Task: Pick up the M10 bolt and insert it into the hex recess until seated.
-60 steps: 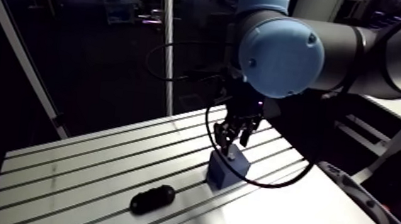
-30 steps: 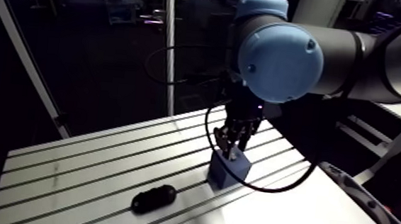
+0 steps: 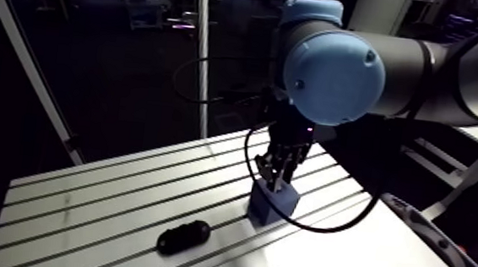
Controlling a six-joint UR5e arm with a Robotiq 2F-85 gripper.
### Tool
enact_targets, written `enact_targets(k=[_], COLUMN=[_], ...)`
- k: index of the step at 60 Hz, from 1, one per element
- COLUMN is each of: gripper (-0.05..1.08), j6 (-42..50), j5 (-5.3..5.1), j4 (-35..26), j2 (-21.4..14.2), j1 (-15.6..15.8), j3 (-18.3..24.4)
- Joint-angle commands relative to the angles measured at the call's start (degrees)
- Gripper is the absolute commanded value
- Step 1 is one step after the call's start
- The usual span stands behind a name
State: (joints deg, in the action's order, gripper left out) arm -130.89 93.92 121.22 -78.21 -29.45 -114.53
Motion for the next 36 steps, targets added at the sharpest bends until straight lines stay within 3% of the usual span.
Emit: enact_targets(k=[1, 36], gripper=[0.53, 0.59], j6=[0.0, -0.2], j5=[0.08, 0.16], j4=[0.0, 0.5], j2=[-0.1, 0.4], j1=[0.0, -0.1], j3=[-0.1, -0.1])
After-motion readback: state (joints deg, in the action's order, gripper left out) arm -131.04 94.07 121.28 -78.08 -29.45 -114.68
